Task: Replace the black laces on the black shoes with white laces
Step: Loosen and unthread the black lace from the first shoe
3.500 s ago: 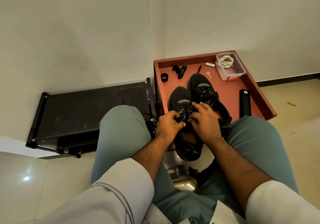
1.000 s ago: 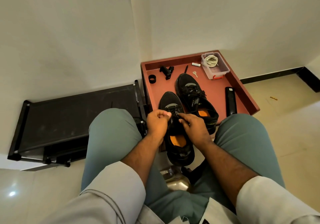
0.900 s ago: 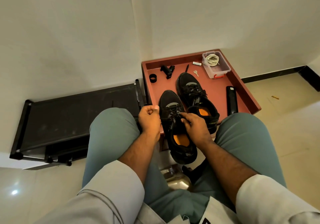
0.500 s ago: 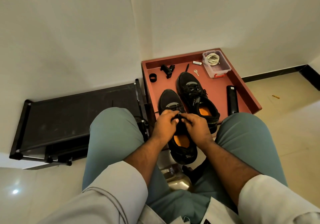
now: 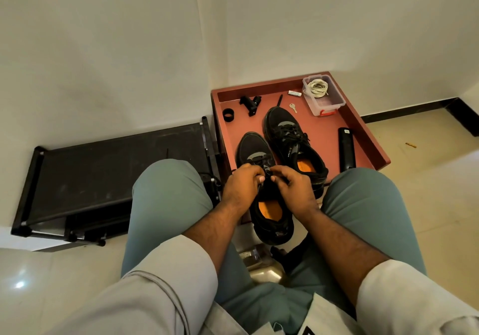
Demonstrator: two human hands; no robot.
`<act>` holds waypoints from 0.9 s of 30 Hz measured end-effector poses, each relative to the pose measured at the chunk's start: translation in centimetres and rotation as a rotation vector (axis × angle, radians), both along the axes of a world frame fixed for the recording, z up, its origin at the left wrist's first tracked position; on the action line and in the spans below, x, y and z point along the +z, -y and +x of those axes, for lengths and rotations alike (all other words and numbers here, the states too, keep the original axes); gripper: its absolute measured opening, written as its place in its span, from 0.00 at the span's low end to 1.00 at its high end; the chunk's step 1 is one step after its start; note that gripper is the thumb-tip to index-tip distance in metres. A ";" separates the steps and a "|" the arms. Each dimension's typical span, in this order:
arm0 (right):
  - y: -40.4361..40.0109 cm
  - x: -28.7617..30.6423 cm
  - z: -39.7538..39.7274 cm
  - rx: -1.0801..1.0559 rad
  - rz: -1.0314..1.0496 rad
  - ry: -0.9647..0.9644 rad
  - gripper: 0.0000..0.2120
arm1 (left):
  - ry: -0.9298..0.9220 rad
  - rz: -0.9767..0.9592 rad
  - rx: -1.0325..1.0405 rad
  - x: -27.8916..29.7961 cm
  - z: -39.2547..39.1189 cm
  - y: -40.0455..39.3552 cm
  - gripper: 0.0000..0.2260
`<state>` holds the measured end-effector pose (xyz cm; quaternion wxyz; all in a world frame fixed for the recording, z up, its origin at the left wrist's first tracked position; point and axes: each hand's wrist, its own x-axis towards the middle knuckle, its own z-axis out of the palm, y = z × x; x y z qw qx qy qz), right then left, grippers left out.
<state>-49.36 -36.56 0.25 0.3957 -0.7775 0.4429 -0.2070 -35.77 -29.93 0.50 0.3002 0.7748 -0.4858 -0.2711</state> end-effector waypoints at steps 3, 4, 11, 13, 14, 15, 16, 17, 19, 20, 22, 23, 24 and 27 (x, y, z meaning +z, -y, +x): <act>0.1 -0.1 0.0 0.004 0.002 0.000 0.13 | 0.122 0.024 -0.023 0.4 -0.1 0.1 0.06; 0.1 -0.1 0.1 0.004 0.000 0.001 0.14 | 0.151 0.038 -0.025 0.5 0.0 0.1 0.05; 0.4 -0.4 0.1 -0.036 0.018 -0.011 0.13 | -0.119 0.012 0.075 1.0 2.5 -0.3 0.11; 0.5 -0.4 0.1 -0.040 0.038 -0.018 0.13 | -0.217 0.021 0.091 1.5 3.5 -0.5 0.10; 0.6 -0.4 0.1 -0.045 0.044 -0.025 0.13 | -0.238 0.024 0.102 1.9 4.1 -0.7 0.09; 0.6 -0.4 0.0 -0.055 0.044 -0.033 0.13 | -0.250 0.018 0.119 2.2 5.0 -0.9 0.09; 0.7 -0.4 -0.1 -0.067 0.041 -0.041 0.13 | -0.259 0.000 0.143 2.6 6.0 -1.1 0.09; 0.8 -0.5 -0.3 -0.077 0.038 -0.051 0.13 | -0.261 -0.026 0.191 2.8 7.1 -1.3 0.10; 1.1 -0.5 -0.5 -0.076 0.045 -0.077 0.13 | -0.225 -0.125 0.393 3.1 9.1 -1.6 0.12; 1.1 -0.5 -0.5 -0.072 0.047 -0.090 0.14 | -0.190 -0.191 0.516 3.2 9.7 -1.7 0.11; 1.1 -0.7 -0.4 -0.062 0.040 -0.107 0.13 | -0.089 -0.266 0.663 3.1 9.9 -1.8 0.10; 1.1 -0.8 -0.4 -0.059 0.033 -0.117 0.13 | -0.025 -0.253 0.659 2.9 9.3 -1.7 0.11; 1.0 -0.8 -0.3 -0.053 0.024 -0.126 0.13 | 0.024 -0.228 0.612 2.8 8.4 -1.7 0.12; 0.9 -0.8 -0.2 -0.045 0.001 -0.142 0.13 | -0.024 -0.211 0.269 1.9 4.2 -1.0 0.15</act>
